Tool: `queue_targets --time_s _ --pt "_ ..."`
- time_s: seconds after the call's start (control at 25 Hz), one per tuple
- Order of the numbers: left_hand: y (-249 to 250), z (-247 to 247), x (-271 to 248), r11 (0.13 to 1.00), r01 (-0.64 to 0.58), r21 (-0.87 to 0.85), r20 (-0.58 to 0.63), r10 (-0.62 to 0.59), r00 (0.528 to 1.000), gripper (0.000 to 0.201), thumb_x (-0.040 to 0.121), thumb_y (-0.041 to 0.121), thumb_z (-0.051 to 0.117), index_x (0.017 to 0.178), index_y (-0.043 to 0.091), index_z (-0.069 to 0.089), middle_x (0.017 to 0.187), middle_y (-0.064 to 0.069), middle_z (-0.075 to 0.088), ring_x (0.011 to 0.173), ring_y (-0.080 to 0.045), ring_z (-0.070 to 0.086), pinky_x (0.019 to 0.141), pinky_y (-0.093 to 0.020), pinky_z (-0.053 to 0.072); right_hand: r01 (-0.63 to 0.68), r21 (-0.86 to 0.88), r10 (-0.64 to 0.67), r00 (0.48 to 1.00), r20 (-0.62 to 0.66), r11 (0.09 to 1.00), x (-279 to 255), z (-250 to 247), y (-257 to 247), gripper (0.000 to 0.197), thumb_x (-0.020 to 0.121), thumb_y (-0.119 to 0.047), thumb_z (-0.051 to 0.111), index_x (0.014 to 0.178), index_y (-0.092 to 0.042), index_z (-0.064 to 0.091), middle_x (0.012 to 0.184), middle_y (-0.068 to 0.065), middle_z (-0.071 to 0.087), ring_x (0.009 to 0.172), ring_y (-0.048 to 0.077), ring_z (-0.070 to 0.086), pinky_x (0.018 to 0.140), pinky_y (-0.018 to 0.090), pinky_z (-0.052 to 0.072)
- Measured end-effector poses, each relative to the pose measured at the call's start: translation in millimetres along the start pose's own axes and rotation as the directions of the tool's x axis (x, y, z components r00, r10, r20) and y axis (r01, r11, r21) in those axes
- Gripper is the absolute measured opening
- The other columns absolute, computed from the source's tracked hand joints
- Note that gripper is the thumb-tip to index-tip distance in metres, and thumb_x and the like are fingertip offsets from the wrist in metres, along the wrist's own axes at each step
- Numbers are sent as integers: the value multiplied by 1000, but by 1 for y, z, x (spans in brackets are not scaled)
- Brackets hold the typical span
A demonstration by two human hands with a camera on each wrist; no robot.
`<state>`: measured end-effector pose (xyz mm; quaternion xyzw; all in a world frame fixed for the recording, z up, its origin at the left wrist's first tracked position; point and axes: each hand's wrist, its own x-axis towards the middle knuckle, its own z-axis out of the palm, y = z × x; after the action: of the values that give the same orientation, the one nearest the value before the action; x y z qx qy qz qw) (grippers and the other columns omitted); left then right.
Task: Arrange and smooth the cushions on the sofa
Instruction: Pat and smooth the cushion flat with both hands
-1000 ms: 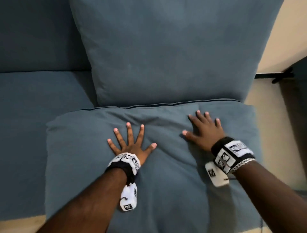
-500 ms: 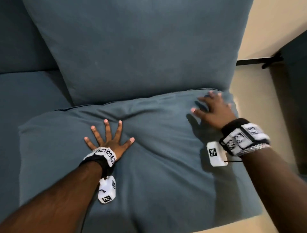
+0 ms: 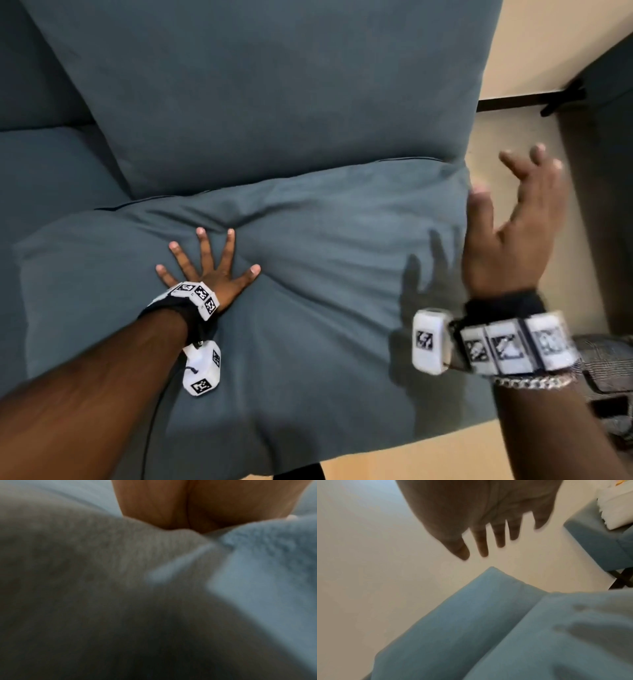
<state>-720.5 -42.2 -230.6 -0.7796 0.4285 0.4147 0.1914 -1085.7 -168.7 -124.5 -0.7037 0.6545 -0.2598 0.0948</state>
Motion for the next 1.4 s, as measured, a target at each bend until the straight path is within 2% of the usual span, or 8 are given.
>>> queue_targets --time_s 0.2,0.44,0.6,0.76,0.84,1.0,1.24,1.4 --pt "1 3 -9 1000 -29 -12 -26 29 999 91 73 99 14 142 63 -35 151 13 -54 143 -43 -44 113 -76 -17 104 -450 240 730 641 887 -71 44 3 81 95 -72 17 163 -29 10 173 8 -1 159 33 1 124 62 14" --pt "-13 -4 -17 995 -74 -65 -11 74 997 91 71 102 13 141 67 -32 155 14 -50 145 -43 -41 112 -76 -17 144 -93 -142 990 20 985 -68 6 -58 65 104 -47 37 160 -16 29 169 17 17 156 38 18 128 51 13" --pt "-15 5 -38 989 -122 -80 -52 118 992 90 75 99 18 144 65 -28 159 13 -45 146 -43 -39 112 -75 -17 313 -475 179 650 739 822 -121 60 -57 75 97 -66 4 164 -32 7 173 1 -10 159 28 -7 123 64 8" --pt "-31 10 -50 964 -205 -169 -197 170 965 84 82 93 26 148 67 -19 165 15 -33 151 -38 -33 113 -70 -21 96 140 -109 990 85 985 -104 -11 -126 56 100 -49 47 144 -15 55 163 15 35 155 35 25 123 55 24" --pt "-42 16 -59 951 -275 -140 -297 224 928 80 89 85 30 151 64 -15 167 16 -29 154 -33 -29 116 -66 -20 190 47 -188 981 -39 981 -135 3 -146 60 102 -42 42 154 -11 43 166 16 27 156 39 19 127 55 15" --pt "-93 42 -94 942 -305 139 -444 335 831 81 96 74 31 157 51 -18 167 15 -30 156 -23 -25 120 -67 -12 235 -420 147 701 698 877 -204 87 -141 72 98 -62 11 164 -33 1 173 -1 -10 159 26 -11 123 65 3" --pt "-213 109 -125 983 -180 -30 -573 131 809 74 92 83 15 152 59 -21 166 13 -33 156 -27 -24 121 -68 2 151 191 -154 988 2 970 -204 26 -226 62 98 -47 47 153 -19 45 169 7 22 158 32 13 127 50 12" --pt "-256 135 -128 951 -145 -272 -505 -13 863 86 79 95 18 148 64 -23 164 2 -39 157 -38 -15 124 -64 12 313 -302 -53 768 638 900 -270 117 -227 73 98 -62 2 164 -31 1 172 3 -12 158 29 -14 123 65 -1"
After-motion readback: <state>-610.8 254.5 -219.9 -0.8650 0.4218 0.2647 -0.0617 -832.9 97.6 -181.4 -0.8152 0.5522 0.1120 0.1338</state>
